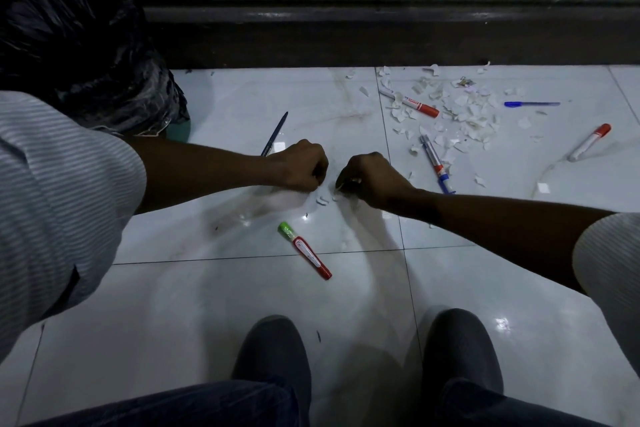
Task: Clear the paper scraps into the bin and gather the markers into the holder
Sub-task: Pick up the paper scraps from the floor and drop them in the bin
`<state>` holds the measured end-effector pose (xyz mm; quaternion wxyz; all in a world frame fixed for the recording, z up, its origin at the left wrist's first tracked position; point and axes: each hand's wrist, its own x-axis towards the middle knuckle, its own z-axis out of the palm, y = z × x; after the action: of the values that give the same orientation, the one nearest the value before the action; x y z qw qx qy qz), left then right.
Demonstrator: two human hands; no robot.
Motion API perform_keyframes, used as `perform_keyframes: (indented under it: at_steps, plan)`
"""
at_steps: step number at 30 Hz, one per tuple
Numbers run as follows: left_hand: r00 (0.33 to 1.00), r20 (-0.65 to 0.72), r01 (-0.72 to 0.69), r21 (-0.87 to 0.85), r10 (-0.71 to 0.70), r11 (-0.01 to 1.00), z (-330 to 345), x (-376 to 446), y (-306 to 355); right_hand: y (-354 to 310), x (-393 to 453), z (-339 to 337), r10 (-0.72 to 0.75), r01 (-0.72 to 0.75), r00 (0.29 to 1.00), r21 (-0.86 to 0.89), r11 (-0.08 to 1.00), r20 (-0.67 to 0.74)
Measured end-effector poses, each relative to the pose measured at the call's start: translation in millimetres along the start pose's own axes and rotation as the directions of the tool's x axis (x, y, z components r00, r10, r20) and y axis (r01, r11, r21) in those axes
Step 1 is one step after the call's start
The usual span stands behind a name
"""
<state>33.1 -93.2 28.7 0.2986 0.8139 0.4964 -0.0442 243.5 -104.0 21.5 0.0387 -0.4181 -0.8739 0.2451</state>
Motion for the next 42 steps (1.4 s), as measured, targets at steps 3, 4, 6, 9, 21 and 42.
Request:
perform_keyframes:
  at_steps: [3, 4, 6, 9, 21, 42]
  plan:
    - [0.999, -0.036, -0.025, -0.021, 0.024, 0.999, 8.6, -6.1, 7.9, 10.4, 0.0, -7.7, 0.109, -0.104, 0.993, 0.088, 0.991, -0.051]
    - [0.999, -0.034, -0.02, -0.016, 0.019, 1.0, 12.6, -6.7, 9.6, 12.7, -1.6, -8.6, 0.134, -0.127, 0.989, 0.116, 0.985, -0.06]
    - [0.999, -0.03, -0.022, 0.011, 0.023, 1.0, 19.1, -7.0, 12.4, 14.0, -4.8, -10.4, 0.185, -0.172, 0.98, 0.167, 0.971, -0.066]
    - [0.998, -0.017, -0.052, 0.023, 0.053, 0.998, 25.0, -5.6, 15.8, 12.8, -6.9, -11.6, 0.273, -0.252, 0.96, 0.232, 0.94, -0.064]
    - [0.995, -0.1, -0.027, -0.096, 0.017, 0.995, 30.3, 0.7, 23.6, 16.5, -15.9, -5.9, 0.234, -0.226, 0.972, 0.19, 0.955, -0.016]
    - [0.987, -0.065, 0.129, -0.237, -0.148, 0.963, 26.5, -1.6, 16.6, 19.4, -36.3, -2.0, 0.043, -0.022, 0.996, -0.257, 0.966, 0.074]
